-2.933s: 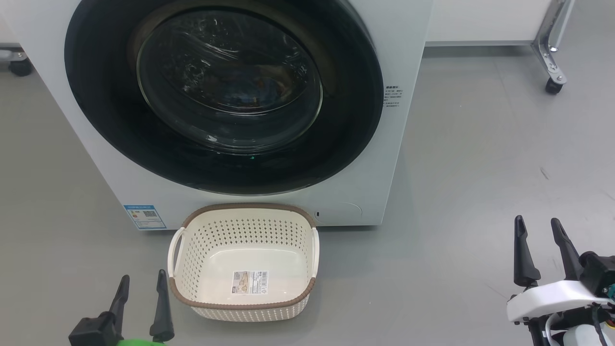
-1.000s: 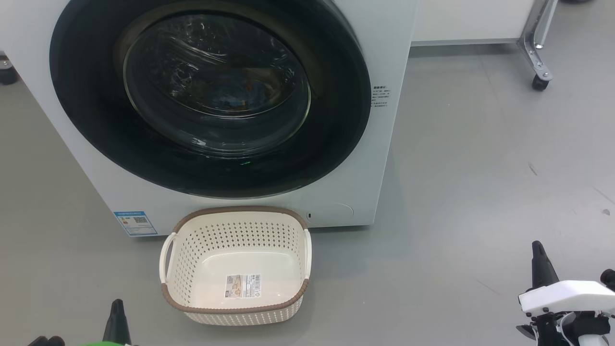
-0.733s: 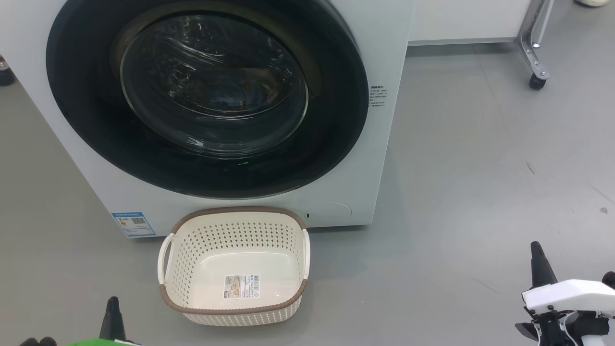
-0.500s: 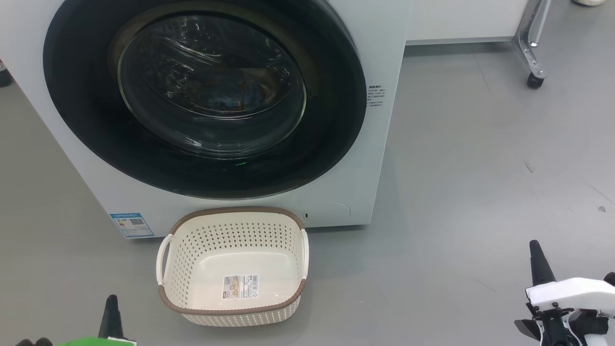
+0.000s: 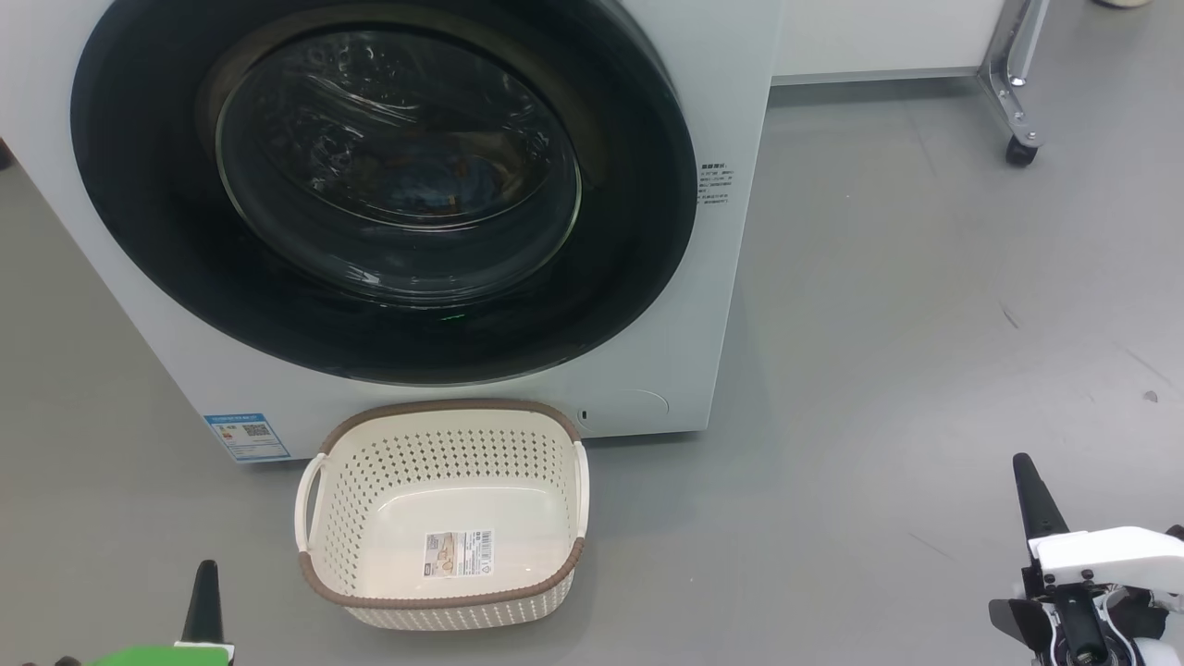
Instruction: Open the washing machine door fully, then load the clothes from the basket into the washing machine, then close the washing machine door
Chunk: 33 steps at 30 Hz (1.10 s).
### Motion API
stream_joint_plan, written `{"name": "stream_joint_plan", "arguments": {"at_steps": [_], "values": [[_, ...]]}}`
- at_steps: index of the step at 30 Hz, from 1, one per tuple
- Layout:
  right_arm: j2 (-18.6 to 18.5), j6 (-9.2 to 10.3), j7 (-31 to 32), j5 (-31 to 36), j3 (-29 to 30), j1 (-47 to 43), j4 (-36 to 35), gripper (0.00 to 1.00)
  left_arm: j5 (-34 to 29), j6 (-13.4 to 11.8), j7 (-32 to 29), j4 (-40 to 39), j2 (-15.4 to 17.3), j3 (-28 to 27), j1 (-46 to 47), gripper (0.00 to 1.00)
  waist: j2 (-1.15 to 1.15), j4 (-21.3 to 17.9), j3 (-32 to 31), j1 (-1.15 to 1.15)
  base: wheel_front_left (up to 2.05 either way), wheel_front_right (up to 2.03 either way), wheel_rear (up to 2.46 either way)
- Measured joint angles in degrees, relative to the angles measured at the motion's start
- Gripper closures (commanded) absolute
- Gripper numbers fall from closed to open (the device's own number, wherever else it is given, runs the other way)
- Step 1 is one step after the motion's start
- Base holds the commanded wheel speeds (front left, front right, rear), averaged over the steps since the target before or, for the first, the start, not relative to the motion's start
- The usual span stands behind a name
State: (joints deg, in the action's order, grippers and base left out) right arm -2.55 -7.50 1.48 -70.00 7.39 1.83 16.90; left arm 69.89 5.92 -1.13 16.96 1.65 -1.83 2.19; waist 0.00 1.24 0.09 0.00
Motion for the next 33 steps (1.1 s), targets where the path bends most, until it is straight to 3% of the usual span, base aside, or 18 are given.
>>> {"name": "stream_joint_plan", "arguments": {"at_steps": [27, 33], "values": [[0.33, 0.01, 5.02, -20.52, 0.90, 1.95, -0.26, 1.00, 20.78, 0.66, -5.44, -0.74, 0.02, -3.31, 1.51, 1.00, 0.00, -1.22, 0.06, 0.00, 0.00, 0.00, 0.00], [0.34, 0.01, 5.34, -21.36, 0.92, 2.03, -0.40, 1.00, 21.31, 0.80, -5.48, -0.82, 0.02, -3.41, 1.72, 1.00, 0.00, -1.24, 0.06, 0.00, 0.00, 0.00, 0.00]]}}
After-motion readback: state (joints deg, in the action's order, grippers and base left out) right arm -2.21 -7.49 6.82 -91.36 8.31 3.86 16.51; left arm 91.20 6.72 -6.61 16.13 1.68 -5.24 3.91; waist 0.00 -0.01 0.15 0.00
